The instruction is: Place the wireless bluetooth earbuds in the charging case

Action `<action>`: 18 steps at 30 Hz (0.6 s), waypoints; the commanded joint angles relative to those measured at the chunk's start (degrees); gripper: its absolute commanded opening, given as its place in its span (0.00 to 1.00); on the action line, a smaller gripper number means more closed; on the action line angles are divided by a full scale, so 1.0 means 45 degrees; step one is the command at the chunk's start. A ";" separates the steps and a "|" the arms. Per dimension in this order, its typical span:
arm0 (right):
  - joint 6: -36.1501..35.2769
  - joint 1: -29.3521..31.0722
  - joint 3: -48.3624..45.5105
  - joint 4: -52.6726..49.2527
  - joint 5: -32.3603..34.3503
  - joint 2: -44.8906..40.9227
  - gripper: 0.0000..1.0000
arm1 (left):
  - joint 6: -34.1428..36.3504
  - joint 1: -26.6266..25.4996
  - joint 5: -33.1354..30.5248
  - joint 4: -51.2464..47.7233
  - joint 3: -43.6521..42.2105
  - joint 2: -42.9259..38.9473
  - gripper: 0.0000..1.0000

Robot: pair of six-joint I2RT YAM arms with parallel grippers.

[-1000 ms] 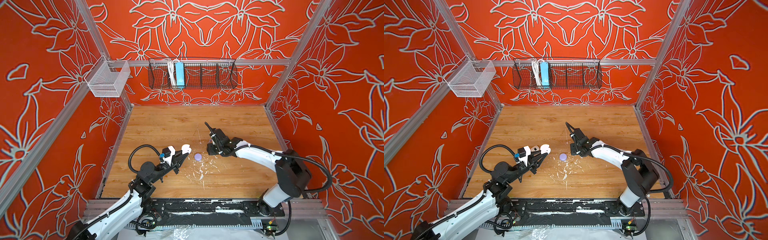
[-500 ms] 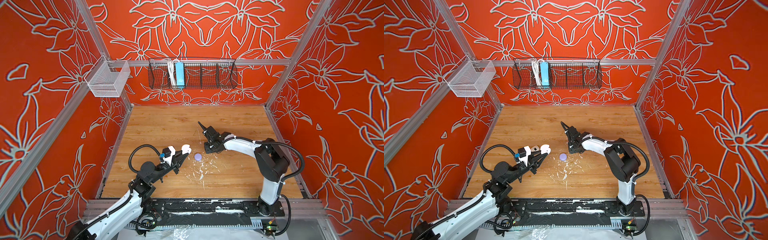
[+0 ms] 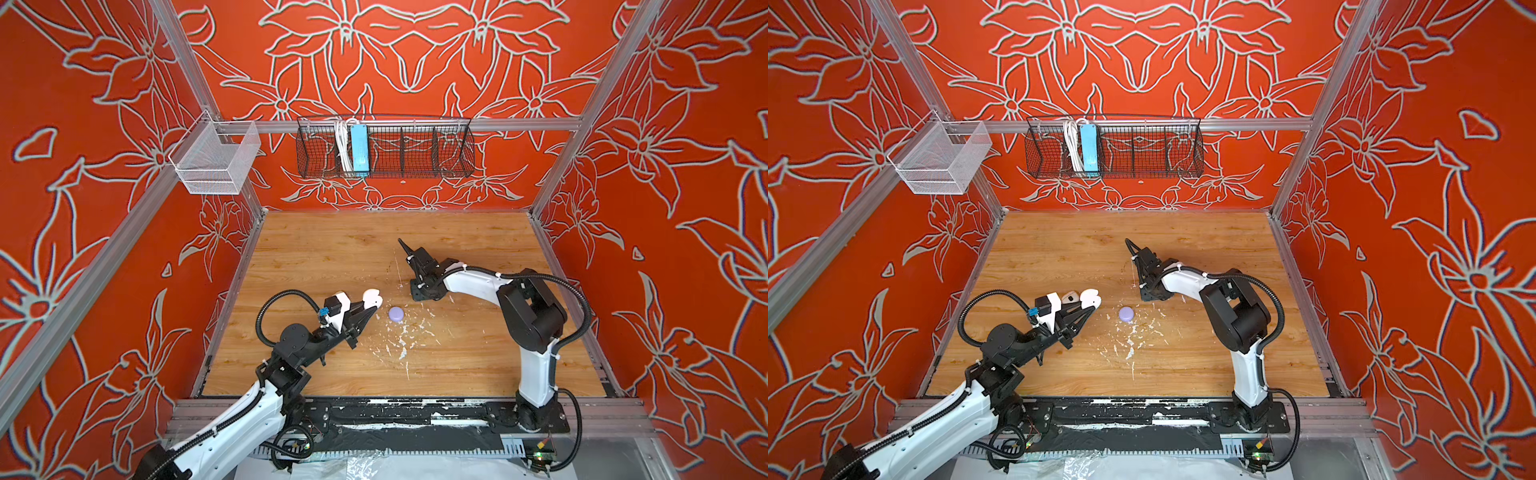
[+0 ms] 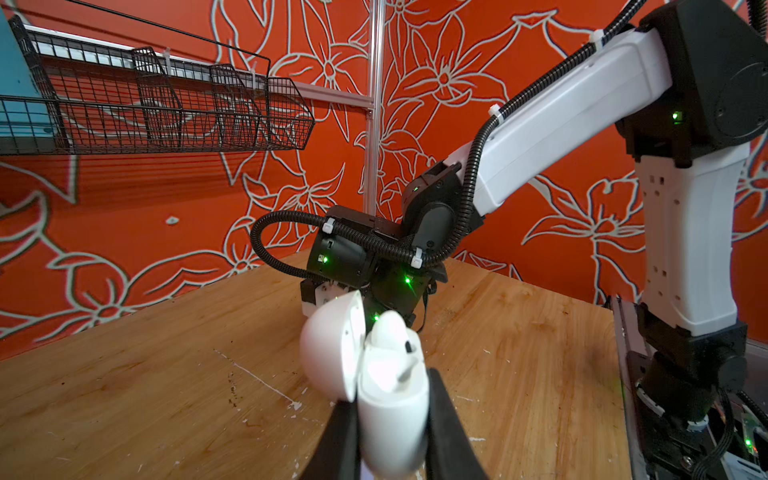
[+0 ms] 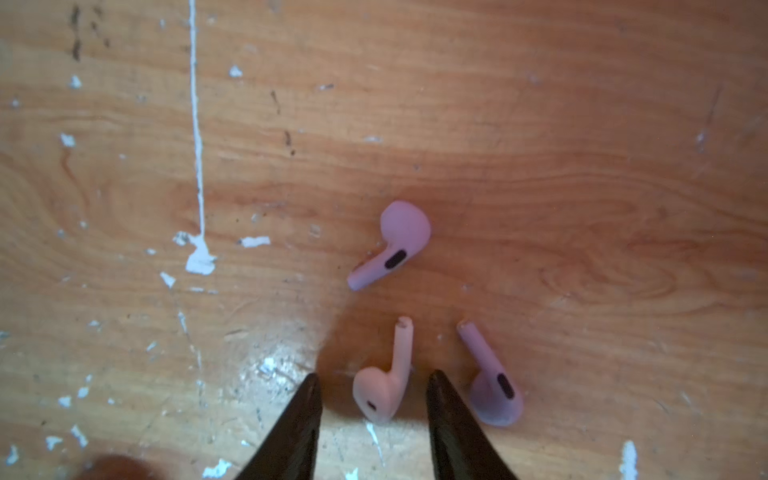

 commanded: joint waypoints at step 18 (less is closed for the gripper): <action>-0.1188 0.0059 0.0623 -0.0403 -0.0729 0.1078 0.43 | 0.0147 -0.0063 0.0200 0.0033 0.0455 -0.0177 0.00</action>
